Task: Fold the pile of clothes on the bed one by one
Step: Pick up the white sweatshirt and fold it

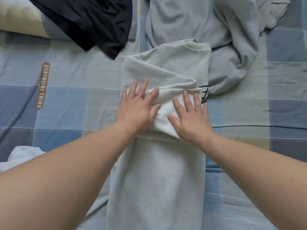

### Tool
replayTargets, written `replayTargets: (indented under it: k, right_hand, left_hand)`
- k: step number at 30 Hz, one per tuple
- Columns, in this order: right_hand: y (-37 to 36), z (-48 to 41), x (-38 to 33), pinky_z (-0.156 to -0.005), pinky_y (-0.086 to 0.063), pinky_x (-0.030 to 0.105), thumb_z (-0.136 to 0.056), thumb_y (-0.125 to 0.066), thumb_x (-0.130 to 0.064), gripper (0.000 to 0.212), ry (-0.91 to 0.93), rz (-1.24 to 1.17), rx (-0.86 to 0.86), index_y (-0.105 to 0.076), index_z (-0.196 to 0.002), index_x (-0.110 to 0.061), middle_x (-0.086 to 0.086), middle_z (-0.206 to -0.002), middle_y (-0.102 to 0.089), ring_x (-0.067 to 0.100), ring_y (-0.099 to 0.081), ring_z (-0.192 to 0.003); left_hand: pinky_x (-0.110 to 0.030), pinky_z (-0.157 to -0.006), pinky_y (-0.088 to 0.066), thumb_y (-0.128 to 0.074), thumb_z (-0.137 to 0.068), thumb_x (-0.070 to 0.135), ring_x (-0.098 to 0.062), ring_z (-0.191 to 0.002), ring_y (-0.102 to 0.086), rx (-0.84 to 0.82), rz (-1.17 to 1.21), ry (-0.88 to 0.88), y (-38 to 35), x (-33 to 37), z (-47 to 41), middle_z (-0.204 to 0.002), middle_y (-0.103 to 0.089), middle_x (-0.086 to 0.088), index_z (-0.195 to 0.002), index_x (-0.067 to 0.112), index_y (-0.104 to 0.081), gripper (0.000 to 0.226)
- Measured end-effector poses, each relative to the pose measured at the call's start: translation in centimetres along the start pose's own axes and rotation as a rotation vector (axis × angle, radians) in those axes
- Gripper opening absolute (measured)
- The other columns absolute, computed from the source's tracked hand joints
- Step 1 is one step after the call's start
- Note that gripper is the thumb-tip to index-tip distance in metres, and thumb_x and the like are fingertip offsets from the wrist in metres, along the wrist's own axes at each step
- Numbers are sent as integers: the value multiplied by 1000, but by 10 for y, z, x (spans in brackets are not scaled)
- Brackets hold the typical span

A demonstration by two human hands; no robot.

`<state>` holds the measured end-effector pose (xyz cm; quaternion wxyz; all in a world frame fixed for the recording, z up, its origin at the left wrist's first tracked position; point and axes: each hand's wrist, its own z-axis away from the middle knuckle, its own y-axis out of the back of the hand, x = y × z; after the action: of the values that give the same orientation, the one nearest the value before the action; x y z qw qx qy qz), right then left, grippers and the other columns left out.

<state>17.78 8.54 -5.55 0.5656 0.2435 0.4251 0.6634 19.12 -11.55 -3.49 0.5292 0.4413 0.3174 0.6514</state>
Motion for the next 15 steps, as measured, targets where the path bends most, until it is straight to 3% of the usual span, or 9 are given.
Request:
replayTargets:
  k: [3, 8, 15]
  right_hand:
    - [-42, -20, 13, -121, 5, 59, -95, -18, -68, 76, -1, 59, 133, 2, -160, -36, -2, -168, 18, 28, 17, -153]
    - [-74, -29, 21, -120, -6, 63, -92, -37, -57, 77, 96, 9, 445, -23, -160, -24, 11, -168, -11, 38, -6, -154]
    - [-73, -30, 24, -119, -9, 66, -91, -37, -55, 76, 119, 8, 477, -26, -159, -23, 13, -167, -14, 40, -9, -153]
  left_hand:
    - [-54, -122, 10, -23, -96, 69, -24, -154, 16, -14, -44, -6, -44, -11, -22, -169, 12, 4, -157, 47, -2, 68]
    - [-57, -122, 5, -29, -87, 71, -25, -156, 0, 230, -120, -39, -76, -22, -33, -170, -4, 2, -158, 46, -12, 76]
    - [-59, -122, 0, -30, -86, 70, -25, -156, -4, 270, -108, -48, -77, -22, -34, -169, -9, 2, -157, 45, -17, 77]
